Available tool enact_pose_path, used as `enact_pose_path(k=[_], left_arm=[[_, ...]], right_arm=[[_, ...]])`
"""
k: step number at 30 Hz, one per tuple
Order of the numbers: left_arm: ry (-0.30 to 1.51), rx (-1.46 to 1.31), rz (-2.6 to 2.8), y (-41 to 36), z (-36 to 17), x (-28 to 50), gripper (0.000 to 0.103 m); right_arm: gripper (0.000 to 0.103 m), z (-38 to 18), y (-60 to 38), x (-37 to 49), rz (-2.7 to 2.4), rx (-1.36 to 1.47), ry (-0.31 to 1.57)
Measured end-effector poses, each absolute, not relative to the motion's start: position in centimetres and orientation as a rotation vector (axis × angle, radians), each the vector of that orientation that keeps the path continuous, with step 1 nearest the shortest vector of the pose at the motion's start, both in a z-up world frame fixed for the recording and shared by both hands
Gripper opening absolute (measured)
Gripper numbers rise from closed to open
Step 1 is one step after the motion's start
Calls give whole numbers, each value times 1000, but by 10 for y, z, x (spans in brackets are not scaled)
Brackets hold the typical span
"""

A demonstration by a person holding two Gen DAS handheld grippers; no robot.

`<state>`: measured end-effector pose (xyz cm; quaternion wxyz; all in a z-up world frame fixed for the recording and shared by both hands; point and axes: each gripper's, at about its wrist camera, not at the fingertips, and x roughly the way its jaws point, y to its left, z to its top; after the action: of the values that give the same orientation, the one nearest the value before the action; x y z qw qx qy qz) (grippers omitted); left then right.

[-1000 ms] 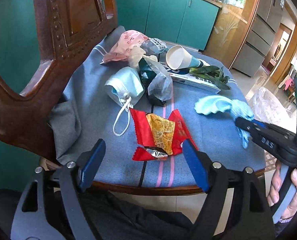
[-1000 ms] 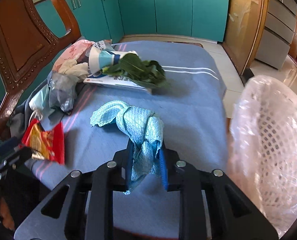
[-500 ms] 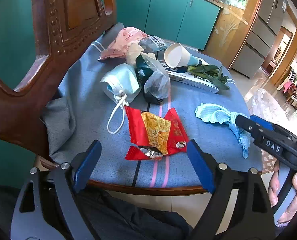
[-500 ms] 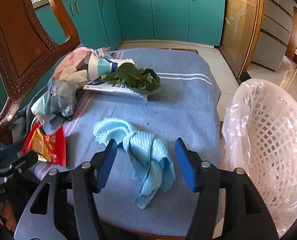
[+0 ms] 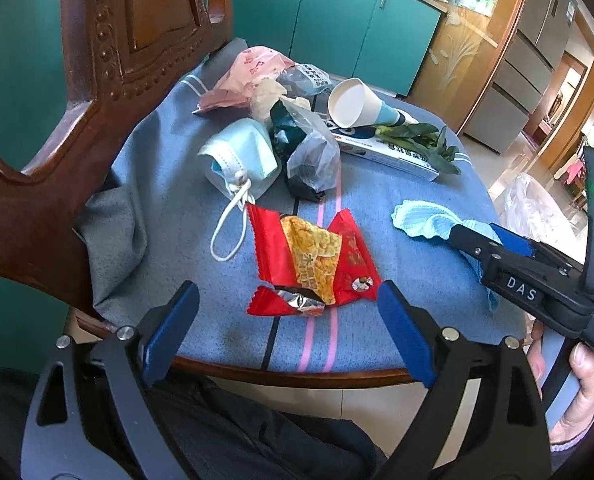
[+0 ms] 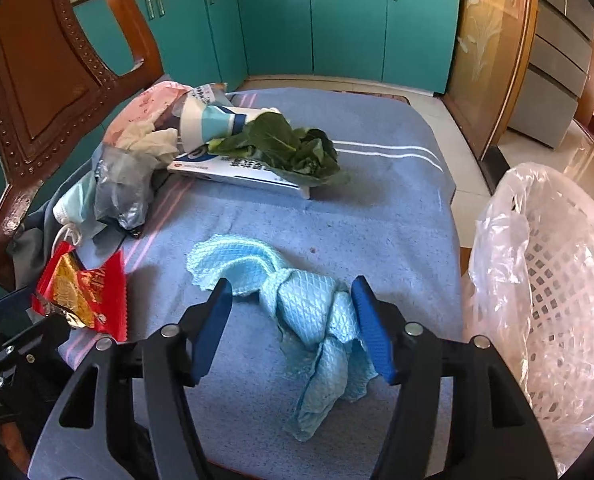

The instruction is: Collect trash

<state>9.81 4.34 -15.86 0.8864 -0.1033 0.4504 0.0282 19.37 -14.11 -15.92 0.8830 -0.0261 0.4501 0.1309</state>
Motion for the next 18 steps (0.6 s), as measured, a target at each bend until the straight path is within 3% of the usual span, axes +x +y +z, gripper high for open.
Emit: enact_pose_path(k=[13,18], left_arm=[[946,-214,53,42,-160,96,92],[948,-215,52,41,-161,97,93]], right_arm=[[61,-171,-135,191,246,-105,947],[49,-171,-136,191,232,-110,941]])
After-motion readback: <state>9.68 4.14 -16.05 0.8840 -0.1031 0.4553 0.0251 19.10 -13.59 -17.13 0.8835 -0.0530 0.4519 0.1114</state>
